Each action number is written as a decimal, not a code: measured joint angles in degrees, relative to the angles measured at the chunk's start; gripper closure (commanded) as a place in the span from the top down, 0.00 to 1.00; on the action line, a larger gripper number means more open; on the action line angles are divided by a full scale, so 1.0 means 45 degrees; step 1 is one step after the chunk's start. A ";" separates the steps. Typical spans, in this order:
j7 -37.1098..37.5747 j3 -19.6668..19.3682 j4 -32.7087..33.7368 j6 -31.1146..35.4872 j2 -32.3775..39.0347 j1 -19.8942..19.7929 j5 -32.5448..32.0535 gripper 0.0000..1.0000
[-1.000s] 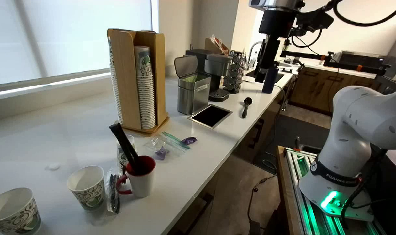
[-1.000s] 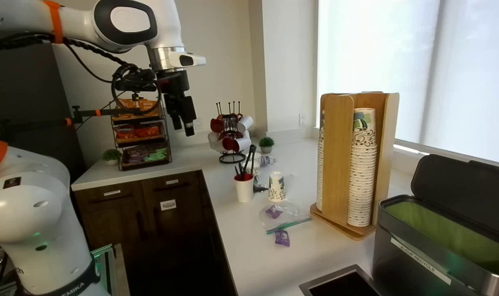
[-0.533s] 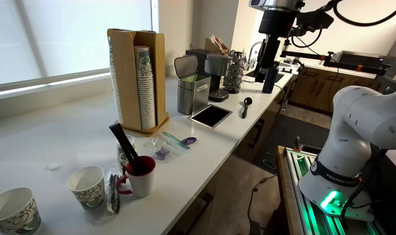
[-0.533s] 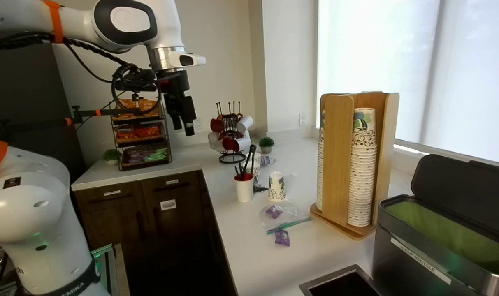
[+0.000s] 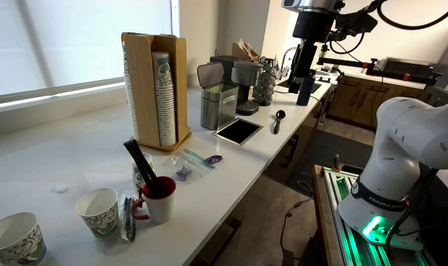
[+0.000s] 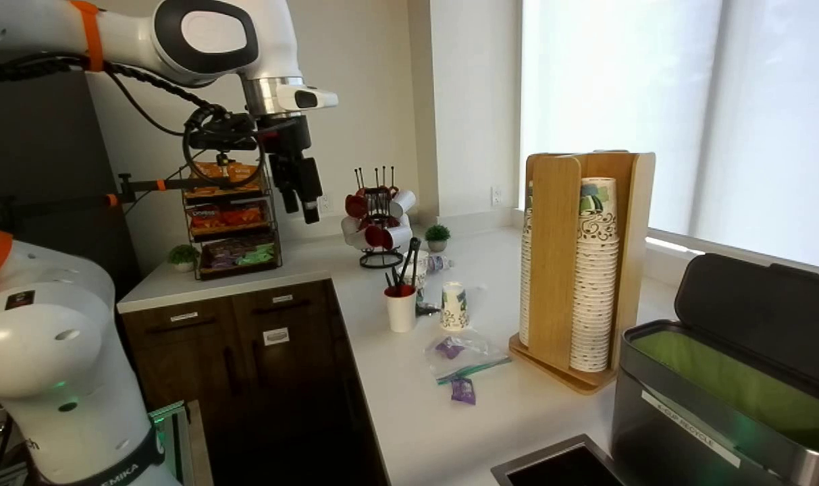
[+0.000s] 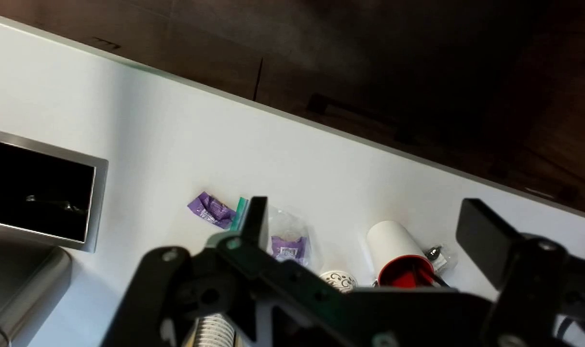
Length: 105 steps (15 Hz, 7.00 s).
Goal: Pick up one paper cup and put it on the pile of paper cups on the right
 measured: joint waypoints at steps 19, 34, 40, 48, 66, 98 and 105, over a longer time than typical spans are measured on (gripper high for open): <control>0.7150 0.2856 0.5338 0.4692 0.7033 -0.2043 -0.0673 1.00; 1.0062 0.1609 1.1590 -0.0053 1.4268 -0.0241 -0.1426 1.00; 1.1092 0.1090 1.1948 0.0175 1.4502 0.0180 -0.0898 1.00; 1.2512 0.0520 1.6284 0.0146 1.8698 0.0352 0.1514 1.00; 1.4180 -0.0378 1.7865 0.2116 2.1031 0.1131 0.0699 1.00; 1.4237 -0.0849 1.5692 0.4494 2.0721 0.1689 -0.0082 0.40; 1.3815 -0.0644 1.4100 0.4823 1.6873 0.1151 0.0818 0.40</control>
